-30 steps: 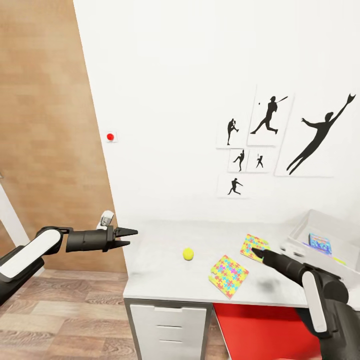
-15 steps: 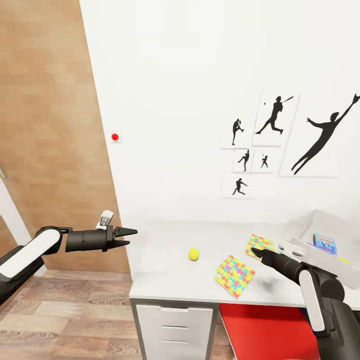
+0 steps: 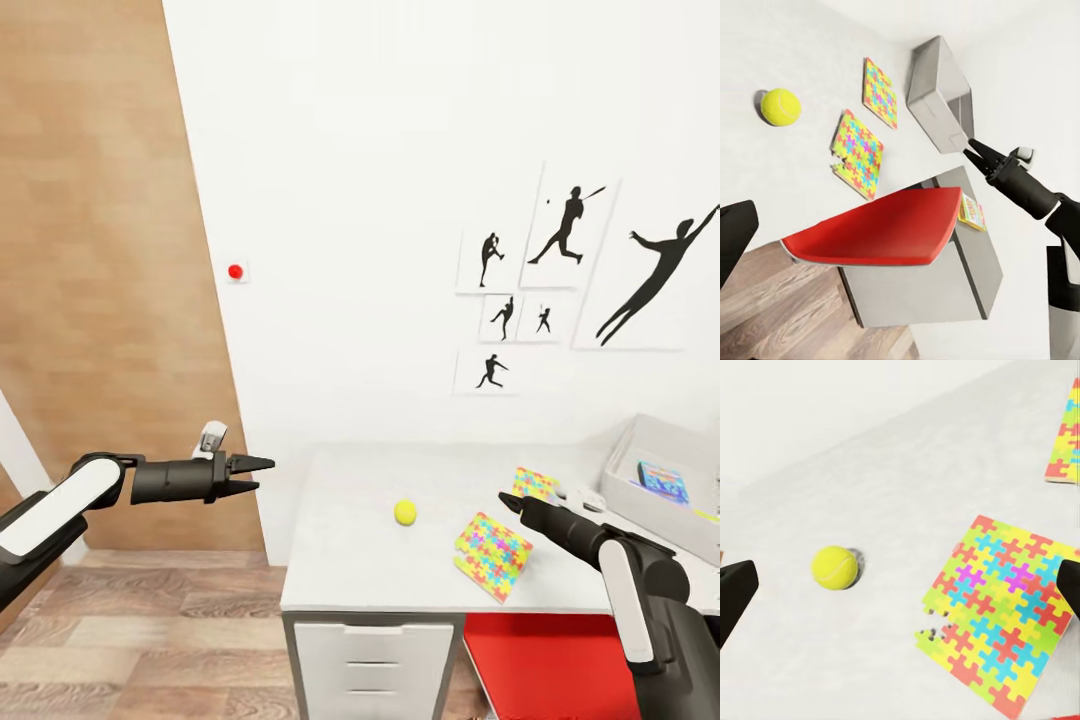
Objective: Put all the toys in the child's room - the three board games (two on the bed and one on the table), the two jigsaw puzzles on the table, and the tennis ball on the table - inside the toy box on the table in the child's room.
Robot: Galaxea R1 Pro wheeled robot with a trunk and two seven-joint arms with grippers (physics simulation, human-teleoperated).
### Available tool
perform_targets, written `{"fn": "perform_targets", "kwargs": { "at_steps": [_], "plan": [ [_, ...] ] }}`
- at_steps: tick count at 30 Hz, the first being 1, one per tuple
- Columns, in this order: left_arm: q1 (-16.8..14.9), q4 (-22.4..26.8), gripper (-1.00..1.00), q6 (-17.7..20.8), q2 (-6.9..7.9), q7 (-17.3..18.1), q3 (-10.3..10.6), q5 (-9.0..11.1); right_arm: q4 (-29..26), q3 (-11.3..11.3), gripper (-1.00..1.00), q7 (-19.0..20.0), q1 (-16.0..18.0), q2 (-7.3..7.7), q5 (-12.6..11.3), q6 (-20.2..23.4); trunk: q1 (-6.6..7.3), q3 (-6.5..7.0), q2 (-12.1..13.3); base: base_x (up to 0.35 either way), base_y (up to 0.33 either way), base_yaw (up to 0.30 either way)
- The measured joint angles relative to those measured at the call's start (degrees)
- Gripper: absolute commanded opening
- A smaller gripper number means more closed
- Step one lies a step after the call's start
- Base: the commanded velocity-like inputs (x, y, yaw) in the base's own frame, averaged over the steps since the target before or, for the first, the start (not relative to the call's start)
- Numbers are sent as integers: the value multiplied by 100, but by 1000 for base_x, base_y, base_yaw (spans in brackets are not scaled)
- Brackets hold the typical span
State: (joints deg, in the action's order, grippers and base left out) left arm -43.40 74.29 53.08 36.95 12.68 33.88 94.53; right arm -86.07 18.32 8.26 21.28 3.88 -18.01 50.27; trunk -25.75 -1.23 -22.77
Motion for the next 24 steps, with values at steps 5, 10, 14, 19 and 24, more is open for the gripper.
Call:
{"fn": "perform_targets", "kwargs": {
  "at_steps": [5,10,14,19,24],
  "plan": [
    [26,0,100,1,0,2,-1,-1,-9,11,100,4,0,5,-1,-1,0,-40,0,7,17,-104],
    [34,1,100,2,1,2,-1,5,-10,12,100,5,0,2,-2,0,0,-85,0,1,2,-21],
    [34,0,100,-1,0,3,-1,3,-7,13,100,5,0,1,-7,6,0,-123,0,5,0,-69],
    [34,0,100,-6,-1,2,0,2,-10,13,100,7,-2,5,-4,-2,2,-170,-1,122,71,-111],
    [34,1,100,-7,0,1,-1,1,-18,20,100,14,-17,9,-7,-20,3,-196,-1,234,116,-52]
  ]
}}
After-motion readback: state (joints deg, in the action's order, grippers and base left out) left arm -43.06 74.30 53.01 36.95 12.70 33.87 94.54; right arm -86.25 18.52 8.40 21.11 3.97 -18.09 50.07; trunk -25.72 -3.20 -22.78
